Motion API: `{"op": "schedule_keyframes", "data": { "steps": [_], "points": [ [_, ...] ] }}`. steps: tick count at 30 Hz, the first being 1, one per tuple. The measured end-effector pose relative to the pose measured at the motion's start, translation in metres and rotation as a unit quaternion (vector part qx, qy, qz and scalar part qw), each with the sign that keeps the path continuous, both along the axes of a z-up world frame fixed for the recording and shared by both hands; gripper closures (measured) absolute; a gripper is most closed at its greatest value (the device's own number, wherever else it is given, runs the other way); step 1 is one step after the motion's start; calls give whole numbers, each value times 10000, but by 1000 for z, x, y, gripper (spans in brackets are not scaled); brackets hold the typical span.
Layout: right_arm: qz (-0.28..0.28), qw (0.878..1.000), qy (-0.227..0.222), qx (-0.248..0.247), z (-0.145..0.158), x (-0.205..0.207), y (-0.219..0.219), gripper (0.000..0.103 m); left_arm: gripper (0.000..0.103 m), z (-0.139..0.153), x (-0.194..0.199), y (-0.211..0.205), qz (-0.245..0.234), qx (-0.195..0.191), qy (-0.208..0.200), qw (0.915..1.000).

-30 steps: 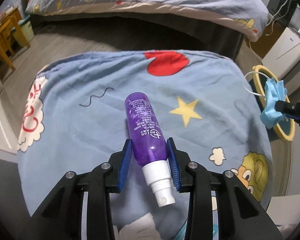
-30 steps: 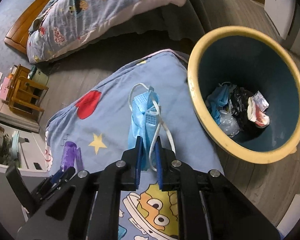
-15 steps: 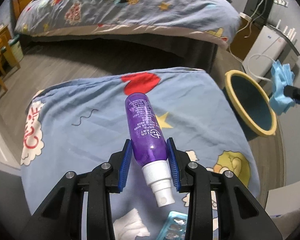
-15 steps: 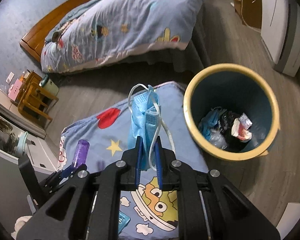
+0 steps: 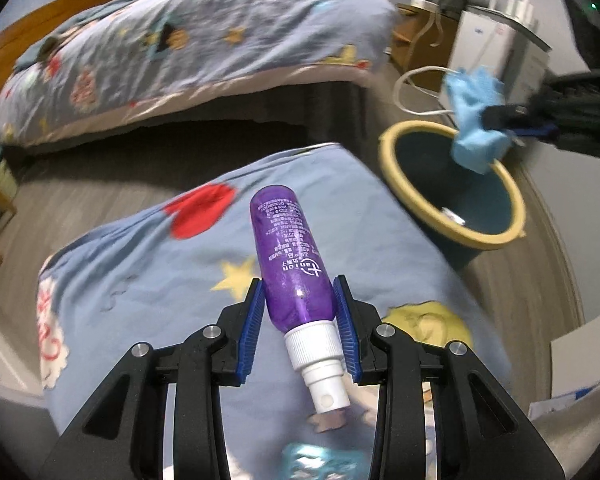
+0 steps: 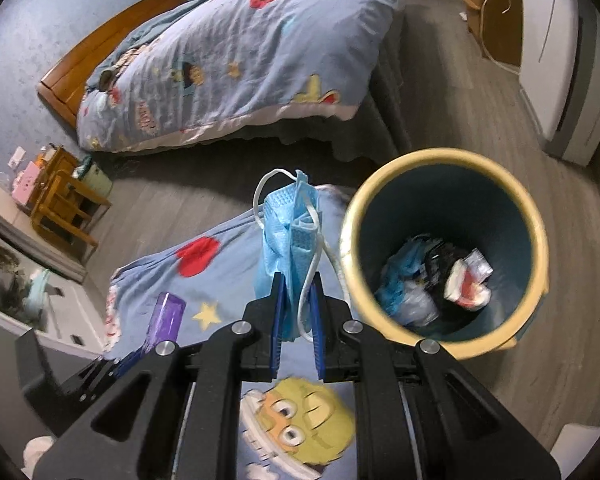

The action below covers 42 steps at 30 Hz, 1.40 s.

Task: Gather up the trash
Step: 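Open both tools over the bin to drop the mask and purple bottle, then move both open tools back over the cushion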

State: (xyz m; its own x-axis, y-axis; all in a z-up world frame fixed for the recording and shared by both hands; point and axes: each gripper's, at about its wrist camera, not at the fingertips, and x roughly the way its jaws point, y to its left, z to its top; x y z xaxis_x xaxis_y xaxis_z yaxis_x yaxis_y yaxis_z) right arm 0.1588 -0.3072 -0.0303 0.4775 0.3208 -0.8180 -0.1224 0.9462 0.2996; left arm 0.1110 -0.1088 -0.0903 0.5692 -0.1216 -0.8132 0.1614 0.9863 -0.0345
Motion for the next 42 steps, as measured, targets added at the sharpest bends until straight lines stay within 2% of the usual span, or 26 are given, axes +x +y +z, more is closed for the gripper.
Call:
{"op": "schedule_keyframes", "data": {
  "steps": [4, 7, 11, 16, 20, 23, 25, 27, 28, 32, 34, 36, 39, 42],
  "points": [
    [-219, 9997, 55, -5, -5, 15, -34, 91, 66, 5, 17, -34, -310, -57, 4, 9995],
    [-366, 9990, 150, -217, -16, 23, -62, 91, 66, 8, 38, -64, -568, -137, 17, 9983],
    [-763, 9954, 552, -201, -44, 28, -102, 91, 66, 9, 61, -98, -846, -303, 61, 9959],
    [-1107, 9898, 888, -100, -67, 30, -127, 91, 66, -1, 86, -137, -1156, -329, 228, 9925],
    [-1316, 9869, 929, 75, -72, 31, -135, 88, 66, -11, 104, -159, -1243, -231, 319, 9915],
    [-1359, 9869, 865, 64, -69, 32, -137, 72, 62, -10, 111, -162, -1242, -216, 237, 9917],
    [-1367, 9874, 791, 38, -66, 33, -137, 57, 48, -8, 112, -161, -1227, -210, 174, 9921],
    [-1350, 9880, 747, 26, -64, 36, -134, 52, 43, -6, 111, -158, -1228, -223, 76, 9921],
    [-1346, 9882, 730, 16, -62, 36, -133, 46, 38, -5, 110, -156, -1210, -208, 52, 9924],
    [-1301, 9894, 636, -94, -56, 36, -128, 32, 23, -7, 106, -142, -1032, -235, 36, 9944],
    [-1243, 9904, 583, -174, -52, 36, -123, 18, 13, -5, 102, -134, -918, -194, 18, 9956],
    [-1200, 9912, 489, -257, -46, 35, -117, 10, 10, -2, 95, -124, -798, -123, -39, 9967],
    [-1156, 9920, 383, -345, -38, 34, -108, 6, 9, 7, 80, -103, -653, -16, -80, 9978],
    [-1067, 9924, 331, -510, -32, 29, -94, 6, 8, 19, 63, -78, -516, 75, -162, 9985]
  ]
}}
